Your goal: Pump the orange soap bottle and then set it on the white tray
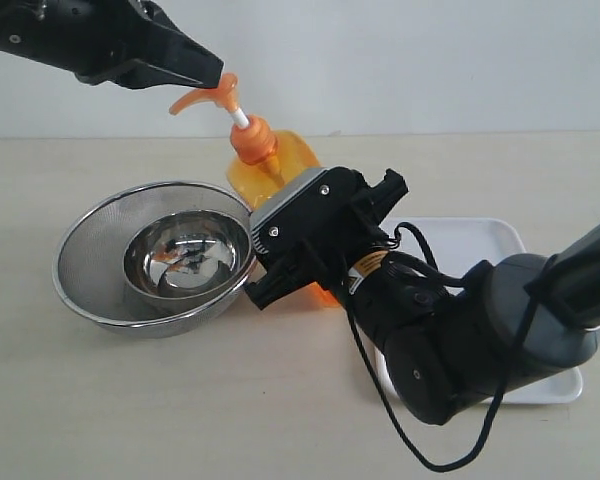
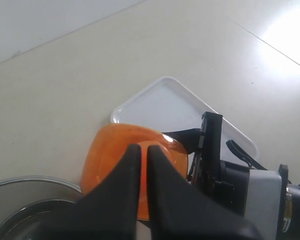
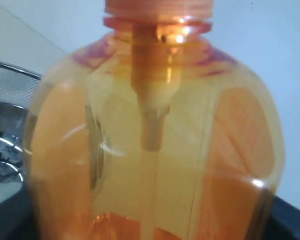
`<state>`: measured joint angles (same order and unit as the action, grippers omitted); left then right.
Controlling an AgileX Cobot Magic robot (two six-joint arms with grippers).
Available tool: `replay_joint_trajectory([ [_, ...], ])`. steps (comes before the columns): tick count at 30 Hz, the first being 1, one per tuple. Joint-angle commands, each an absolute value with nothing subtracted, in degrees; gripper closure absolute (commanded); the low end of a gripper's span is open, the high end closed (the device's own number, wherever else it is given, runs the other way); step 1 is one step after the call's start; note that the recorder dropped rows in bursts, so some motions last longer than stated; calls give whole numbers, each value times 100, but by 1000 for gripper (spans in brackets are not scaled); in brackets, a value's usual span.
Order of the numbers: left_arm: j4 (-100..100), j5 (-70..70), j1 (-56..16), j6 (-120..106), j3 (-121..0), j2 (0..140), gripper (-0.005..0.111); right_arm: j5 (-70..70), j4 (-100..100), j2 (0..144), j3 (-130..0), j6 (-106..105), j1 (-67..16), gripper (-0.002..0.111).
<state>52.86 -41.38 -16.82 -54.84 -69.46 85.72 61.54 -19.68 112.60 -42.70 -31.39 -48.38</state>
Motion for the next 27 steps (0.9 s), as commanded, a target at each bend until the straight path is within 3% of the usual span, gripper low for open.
replay_joint_trajectory([
  [1, 5038, -4239, -1784, -5528, -6764, 8731, 102, 6228, -1694, 11181, -4295, -3101, -4849, 107],
  [27, 4982, -4055, -1784, -5551, -6546, 9048, 102, 6228, -1694, 11181, -4295, -3077, -4849, 107],
])
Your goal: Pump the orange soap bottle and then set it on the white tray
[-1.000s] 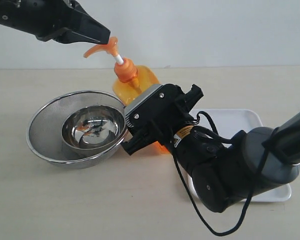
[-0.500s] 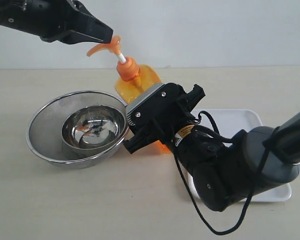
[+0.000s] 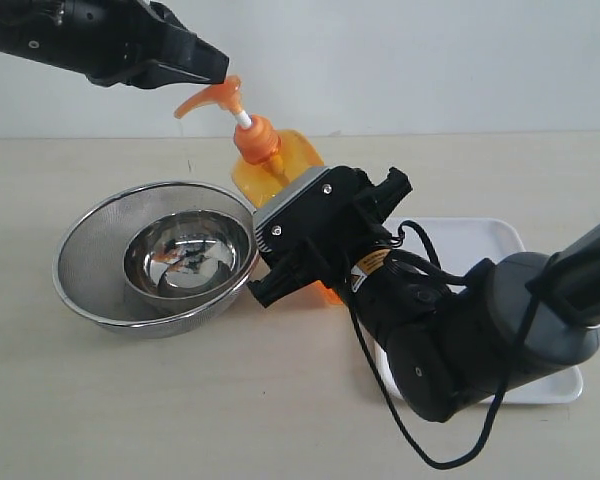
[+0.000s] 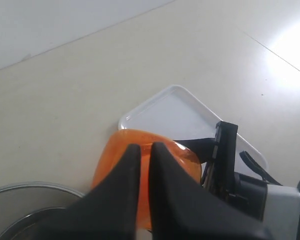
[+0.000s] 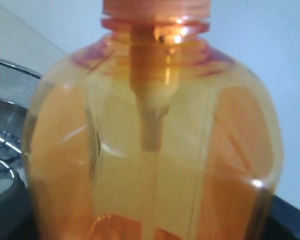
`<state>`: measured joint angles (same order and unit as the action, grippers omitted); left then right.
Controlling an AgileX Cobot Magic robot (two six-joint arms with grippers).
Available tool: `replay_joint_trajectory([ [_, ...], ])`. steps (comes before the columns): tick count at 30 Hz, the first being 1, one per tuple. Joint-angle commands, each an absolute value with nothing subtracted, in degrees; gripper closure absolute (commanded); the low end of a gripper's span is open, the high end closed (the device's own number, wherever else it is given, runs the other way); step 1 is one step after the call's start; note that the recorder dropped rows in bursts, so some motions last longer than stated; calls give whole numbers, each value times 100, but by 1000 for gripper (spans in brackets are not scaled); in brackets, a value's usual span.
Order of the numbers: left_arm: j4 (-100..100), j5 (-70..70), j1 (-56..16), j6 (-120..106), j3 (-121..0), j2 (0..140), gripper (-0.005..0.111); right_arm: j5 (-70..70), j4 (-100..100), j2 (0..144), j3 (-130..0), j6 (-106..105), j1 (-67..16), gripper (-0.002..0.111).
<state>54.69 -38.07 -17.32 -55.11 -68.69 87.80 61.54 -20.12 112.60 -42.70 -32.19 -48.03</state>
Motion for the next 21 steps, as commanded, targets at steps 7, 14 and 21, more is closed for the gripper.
replay_joint_trajectory([
  [7, 4993, -4029, -1784, -5551, -6529, 9048, 102, 6228, -1694, 11181, -4295, -3077, -4849, 107],
  [14, 4993, -4029, -1784, -5551, -6529, 9048, 102, 6228, -1694, 11181, -4295, -3077, -4849, 107],
  [21, 4991, -3750, -1784, -5578, -6529, 8940, 102, 6228, -1729, 11181, -4295, -2979, -4849, 107],
])
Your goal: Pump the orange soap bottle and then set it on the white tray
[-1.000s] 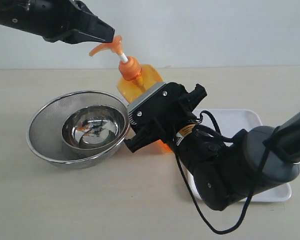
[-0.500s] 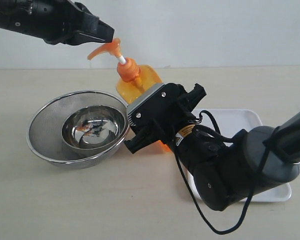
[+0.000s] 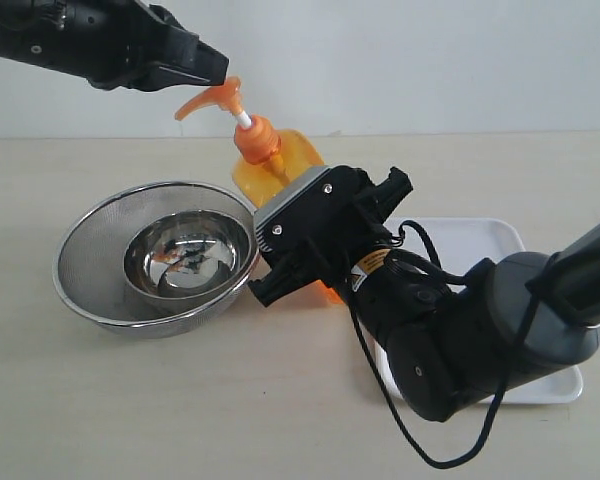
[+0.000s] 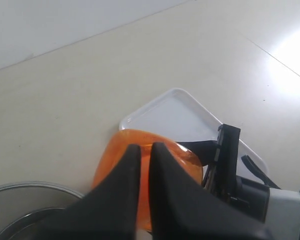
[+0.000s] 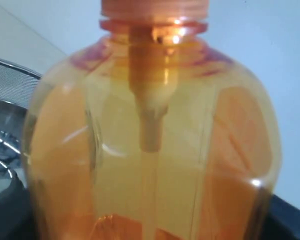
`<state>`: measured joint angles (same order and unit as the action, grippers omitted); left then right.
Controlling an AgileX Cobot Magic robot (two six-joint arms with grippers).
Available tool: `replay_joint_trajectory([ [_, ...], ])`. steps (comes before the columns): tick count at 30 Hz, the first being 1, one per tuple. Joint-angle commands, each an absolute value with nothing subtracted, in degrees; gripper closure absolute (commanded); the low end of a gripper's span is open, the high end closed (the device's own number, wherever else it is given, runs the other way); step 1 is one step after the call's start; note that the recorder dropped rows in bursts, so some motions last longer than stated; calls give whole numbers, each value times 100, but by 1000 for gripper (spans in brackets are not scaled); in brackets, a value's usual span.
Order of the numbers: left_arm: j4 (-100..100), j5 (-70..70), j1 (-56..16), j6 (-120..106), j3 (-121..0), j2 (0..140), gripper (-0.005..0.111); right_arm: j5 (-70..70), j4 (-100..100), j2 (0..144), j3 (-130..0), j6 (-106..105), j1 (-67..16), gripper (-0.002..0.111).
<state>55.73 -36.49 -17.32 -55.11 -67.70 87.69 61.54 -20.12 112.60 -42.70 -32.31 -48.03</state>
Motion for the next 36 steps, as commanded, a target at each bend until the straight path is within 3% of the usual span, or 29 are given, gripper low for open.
replay_joint_trajectory([
  [1, 4991, -3678, -1784, -5578, -6529, 8895, 102, 6228, -1737, 11181, -4295, -2956, -4849, 107],
  [24, 5039, -1952, -1709, -5211, -6375, 7309, 102, 6265, -2014, 11181, -4295, -2710, -4849, 107],
  [36, 5311, 1324, -1722, -4179, -3612, 5972, 102, 6516, -2411, 11181, -4295, -1911, -4849, 107],
])
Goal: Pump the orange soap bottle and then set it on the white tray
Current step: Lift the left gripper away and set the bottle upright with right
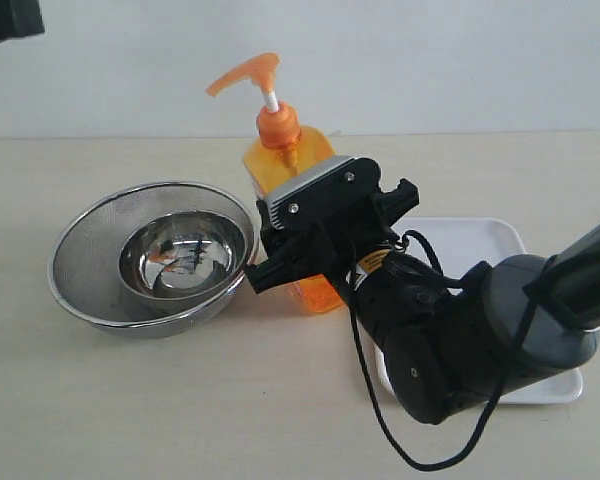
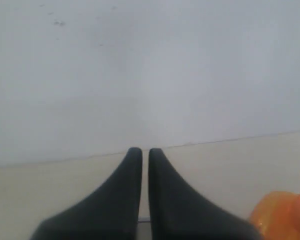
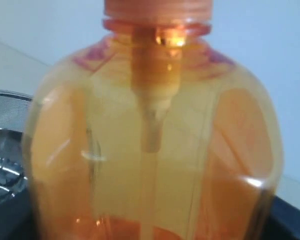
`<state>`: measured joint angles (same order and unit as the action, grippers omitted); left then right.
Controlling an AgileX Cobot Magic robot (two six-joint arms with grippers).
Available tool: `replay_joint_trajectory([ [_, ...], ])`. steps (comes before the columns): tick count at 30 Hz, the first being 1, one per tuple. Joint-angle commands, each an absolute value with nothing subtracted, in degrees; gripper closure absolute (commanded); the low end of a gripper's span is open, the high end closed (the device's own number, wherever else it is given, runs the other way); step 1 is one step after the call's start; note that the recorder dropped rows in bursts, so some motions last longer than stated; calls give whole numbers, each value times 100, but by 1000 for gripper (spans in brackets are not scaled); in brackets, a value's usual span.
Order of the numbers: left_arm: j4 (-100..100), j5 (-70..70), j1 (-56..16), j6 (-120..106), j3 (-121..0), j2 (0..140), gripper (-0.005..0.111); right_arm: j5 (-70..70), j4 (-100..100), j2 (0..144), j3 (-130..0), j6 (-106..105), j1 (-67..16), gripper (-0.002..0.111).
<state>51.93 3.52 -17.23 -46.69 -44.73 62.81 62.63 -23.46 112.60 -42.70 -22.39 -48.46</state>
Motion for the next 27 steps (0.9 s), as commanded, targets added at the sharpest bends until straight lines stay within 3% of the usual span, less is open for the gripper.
replay_joint_trajectory([
  [1, 5299, 1539, -1722, -4032, -3359, 5916, 102, 6516, -2427, 11181, -4295, -1782, -4849, 107],
  [11, 3414, 2957, -1722, -1537, -1702, 5818, 102, 6472, -2526, 11181, -4295, -1202, -4849, 107],
  [22, 2843, 2993, -1722, -1073, -1557, 5818, 102, 6074, -2772, 11181, -4295, -1164, -4849, 106],
  [24, 2843, 2965, -1722, -1073, -1557, 5818, 102, 6074, -2772, 11181, -4295, -1164, -4849, 98],
  [27, 2738, 2885, -1722, -1073, -1547, 5818, 102, 6074, -2772, 11181, -4295, -1136, -4849, 67],
])
